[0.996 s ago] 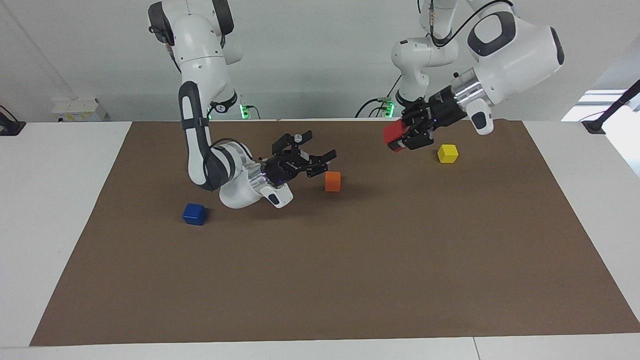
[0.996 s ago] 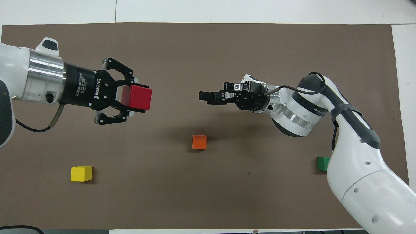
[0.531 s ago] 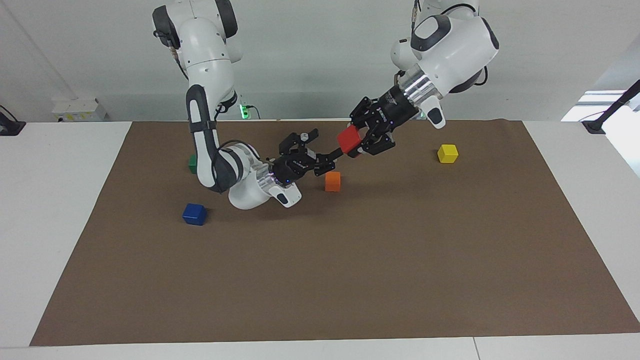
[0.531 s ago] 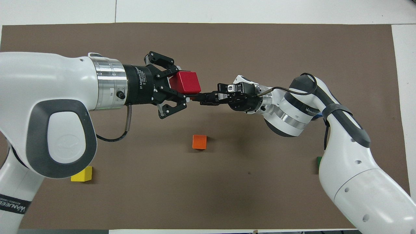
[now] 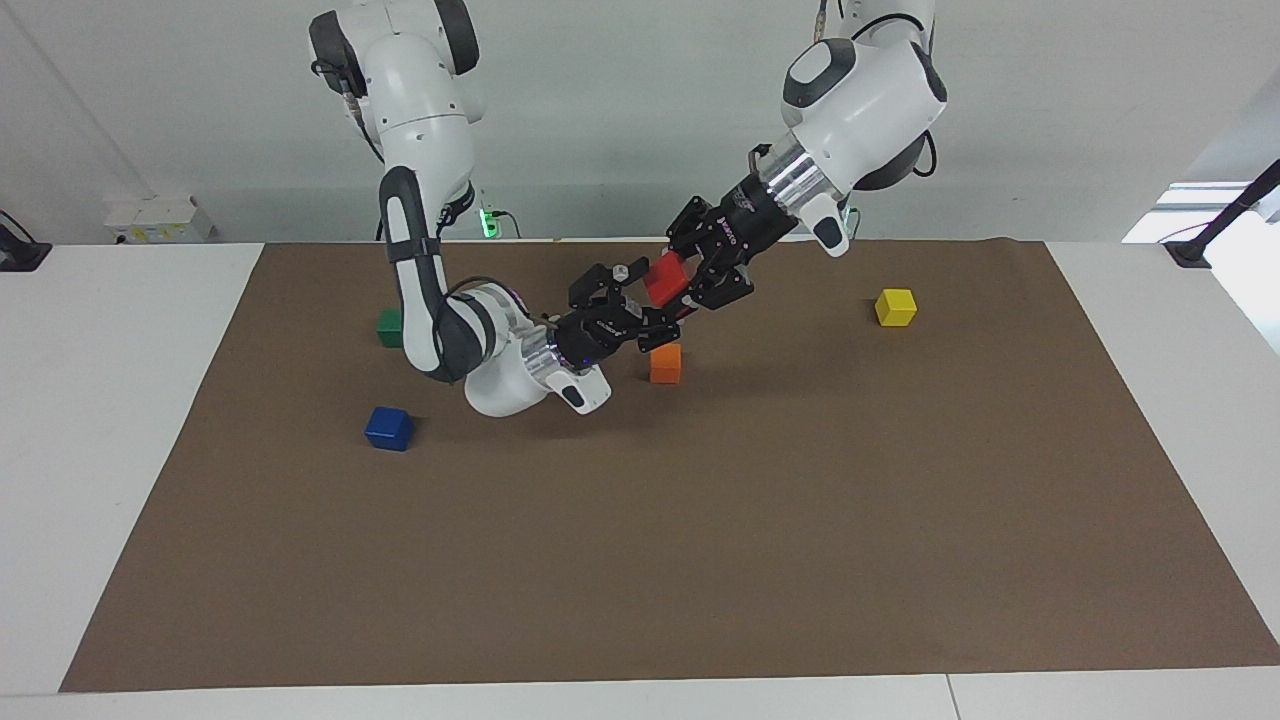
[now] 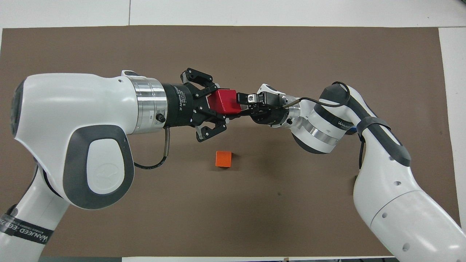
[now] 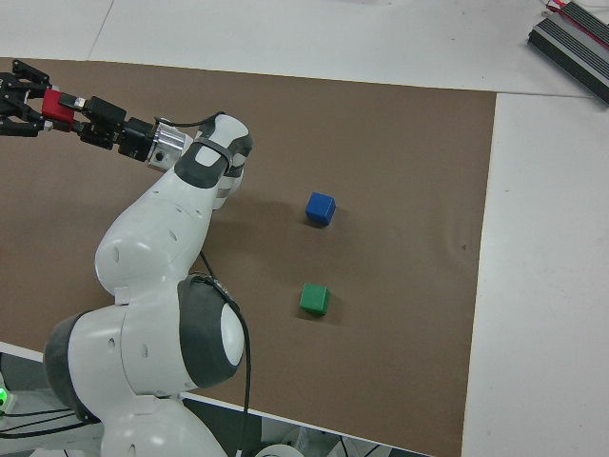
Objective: Transfer red block to right arm and stack on blue block
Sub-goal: 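Close the right gripper on the red cube while the left gripper opens, then carry the red cube with the right gripper while the left gripper withdraws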
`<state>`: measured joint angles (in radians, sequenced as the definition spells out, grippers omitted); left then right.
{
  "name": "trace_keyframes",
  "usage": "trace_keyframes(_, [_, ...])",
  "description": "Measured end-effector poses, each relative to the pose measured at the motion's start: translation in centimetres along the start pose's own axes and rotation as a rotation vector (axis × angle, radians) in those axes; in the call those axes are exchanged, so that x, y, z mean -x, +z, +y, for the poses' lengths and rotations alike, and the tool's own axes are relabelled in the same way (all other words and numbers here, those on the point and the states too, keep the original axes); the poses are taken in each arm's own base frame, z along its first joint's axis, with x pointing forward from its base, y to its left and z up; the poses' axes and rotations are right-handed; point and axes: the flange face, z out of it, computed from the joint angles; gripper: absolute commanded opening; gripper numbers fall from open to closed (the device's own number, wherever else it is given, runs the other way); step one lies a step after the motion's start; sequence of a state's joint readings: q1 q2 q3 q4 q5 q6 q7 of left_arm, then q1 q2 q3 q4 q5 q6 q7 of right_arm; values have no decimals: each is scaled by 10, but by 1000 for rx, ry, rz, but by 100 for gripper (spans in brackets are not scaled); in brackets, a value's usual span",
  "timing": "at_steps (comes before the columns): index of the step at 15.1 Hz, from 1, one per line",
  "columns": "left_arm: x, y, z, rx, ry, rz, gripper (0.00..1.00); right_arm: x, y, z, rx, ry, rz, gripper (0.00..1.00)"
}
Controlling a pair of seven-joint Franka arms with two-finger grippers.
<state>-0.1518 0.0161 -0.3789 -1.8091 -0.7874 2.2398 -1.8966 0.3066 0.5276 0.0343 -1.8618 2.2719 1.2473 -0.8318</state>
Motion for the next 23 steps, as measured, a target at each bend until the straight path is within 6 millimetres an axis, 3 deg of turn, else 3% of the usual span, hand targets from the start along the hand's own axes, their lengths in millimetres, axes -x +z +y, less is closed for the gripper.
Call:
trace_keyframes(1, [0, 3, -3, -7, 18, 4, 0, -1, 2, 1, 7, -16, 7, 0])
trace_keyframes(11, [-6, 5, -4, -12, 50, 9, 0, -3, 5, 5, 29, -52, 22, 0])
trace_keyframes(12, [-6, 4, -4, -10, 50, 8, 56, -4, 5, 4, 30, -52, 22, 0])
trace_keyframes(13, [-5, 3, -3, -8, 51, 6, 100, -4, 6, 3, 32, -52, 23, 0])
trace_keyframes(17, [-5, -6, -1, 10, 51, 2, 100, -16, 7, -13, 88, -38, 75, 0])
trace_keyframes(20, [-7, -37, 6, 51, 58, 0, 100, -24, 7, -36, 113, -12, 98, 0])
trace_keyframes(23, [-44, -77, 31, 73, 173, 72, 100, -27, 7, -58, 172, 9, 100, 0])
